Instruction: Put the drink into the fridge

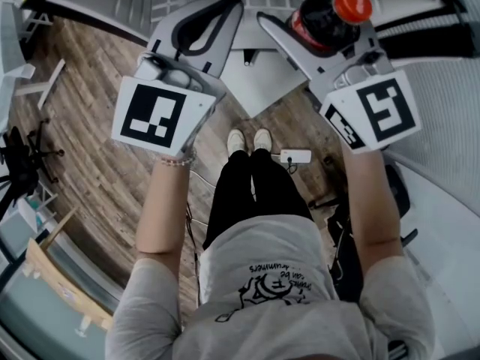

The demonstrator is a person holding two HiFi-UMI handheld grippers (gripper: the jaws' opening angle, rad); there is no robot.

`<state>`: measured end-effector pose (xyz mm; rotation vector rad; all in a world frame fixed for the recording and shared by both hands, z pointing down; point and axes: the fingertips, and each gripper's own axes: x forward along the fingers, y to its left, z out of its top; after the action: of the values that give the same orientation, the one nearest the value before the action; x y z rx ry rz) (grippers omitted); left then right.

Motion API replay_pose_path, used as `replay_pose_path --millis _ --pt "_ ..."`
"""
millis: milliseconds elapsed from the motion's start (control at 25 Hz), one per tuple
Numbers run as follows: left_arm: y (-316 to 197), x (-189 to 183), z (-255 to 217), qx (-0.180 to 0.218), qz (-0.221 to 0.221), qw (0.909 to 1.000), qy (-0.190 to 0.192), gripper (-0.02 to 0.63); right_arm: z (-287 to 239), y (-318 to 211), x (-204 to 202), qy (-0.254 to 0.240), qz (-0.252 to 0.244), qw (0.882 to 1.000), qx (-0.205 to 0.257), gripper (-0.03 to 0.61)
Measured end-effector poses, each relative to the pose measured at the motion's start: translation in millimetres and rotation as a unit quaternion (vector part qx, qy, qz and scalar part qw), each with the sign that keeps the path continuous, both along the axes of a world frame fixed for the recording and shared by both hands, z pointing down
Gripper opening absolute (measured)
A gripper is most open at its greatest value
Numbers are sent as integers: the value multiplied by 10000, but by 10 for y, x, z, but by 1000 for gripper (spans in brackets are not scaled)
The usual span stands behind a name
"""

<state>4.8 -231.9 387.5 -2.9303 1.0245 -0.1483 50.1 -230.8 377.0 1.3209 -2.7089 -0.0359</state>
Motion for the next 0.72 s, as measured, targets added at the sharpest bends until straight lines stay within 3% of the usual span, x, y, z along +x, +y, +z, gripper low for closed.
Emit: replay_pose_path --millis 160,720 --pt "-174 12 34 -65 -22 9999 143 3 64 -198 7 18 19 10000 21 324" --pt "-717 53 222 77 -204 9998 2 3 329 -730 26 -66 82 9999 -97 324"
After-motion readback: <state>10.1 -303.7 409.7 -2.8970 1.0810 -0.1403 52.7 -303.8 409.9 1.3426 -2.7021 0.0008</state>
